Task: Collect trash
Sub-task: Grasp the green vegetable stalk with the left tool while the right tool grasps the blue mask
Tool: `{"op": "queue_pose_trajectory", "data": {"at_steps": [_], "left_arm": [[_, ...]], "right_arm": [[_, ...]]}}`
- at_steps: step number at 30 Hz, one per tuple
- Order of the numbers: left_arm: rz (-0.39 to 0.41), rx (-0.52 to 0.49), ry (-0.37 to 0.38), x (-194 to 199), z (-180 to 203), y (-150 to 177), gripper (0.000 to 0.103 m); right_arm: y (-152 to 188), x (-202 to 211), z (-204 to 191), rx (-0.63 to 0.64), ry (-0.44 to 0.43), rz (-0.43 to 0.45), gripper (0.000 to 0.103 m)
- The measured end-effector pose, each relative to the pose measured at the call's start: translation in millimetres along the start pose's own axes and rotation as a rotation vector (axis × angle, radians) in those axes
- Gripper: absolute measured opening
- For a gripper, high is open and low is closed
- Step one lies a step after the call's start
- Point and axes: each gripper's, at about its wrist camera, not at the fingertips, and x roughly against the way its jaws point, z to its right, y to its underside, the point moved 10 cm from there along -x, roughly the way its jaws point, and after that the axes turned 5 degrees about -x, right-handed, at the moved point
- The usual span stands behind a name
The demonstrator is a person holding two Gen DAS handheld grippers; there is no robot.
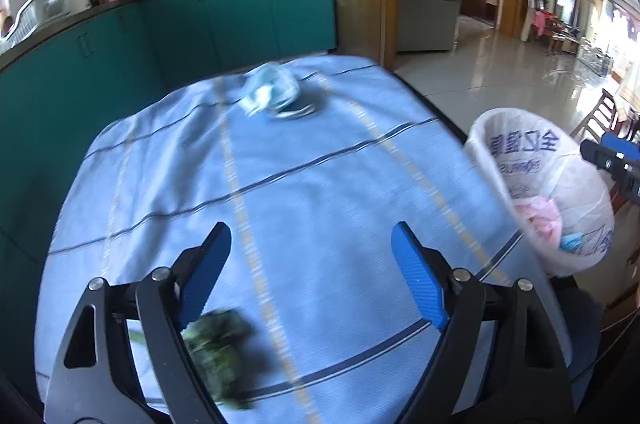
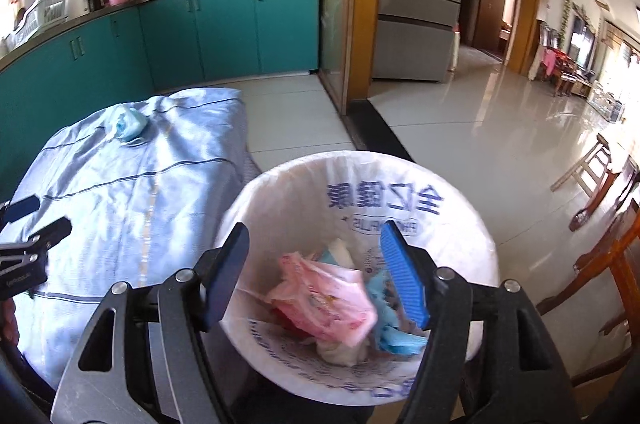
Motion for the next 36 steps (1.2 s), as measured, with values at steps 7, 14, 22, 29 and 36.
{"op": "queue_pose_trajectory", "data": {"at_steps": [7,14,22,29,36], "left_arm": [[-0.069,0.103,0.011,12,-61,46,0.087],[-0.063,0.131,0.038,13,-83,60,0.087],[-0.044,0.177,0.019,17,-120,64,0.087],[-0.051,0.19,0.015,16,-139,72,0.087],[-0.041,0.193,0.027,16,-138,71,0.087]], "right_arm": [[-20,-13,-66,0.064,-0.146,0.002,0.079],[-67,-66,-165,0.097,-0.334,-0.023,0.087],[-89,-152,-264,0.173,-0.349,-0.073,0.087],[-84,-207,-302,0.202,-0.347,-0.156,0.082],[-61,-190,-304,0.251,-0.422,-0.225,0.036]]}}
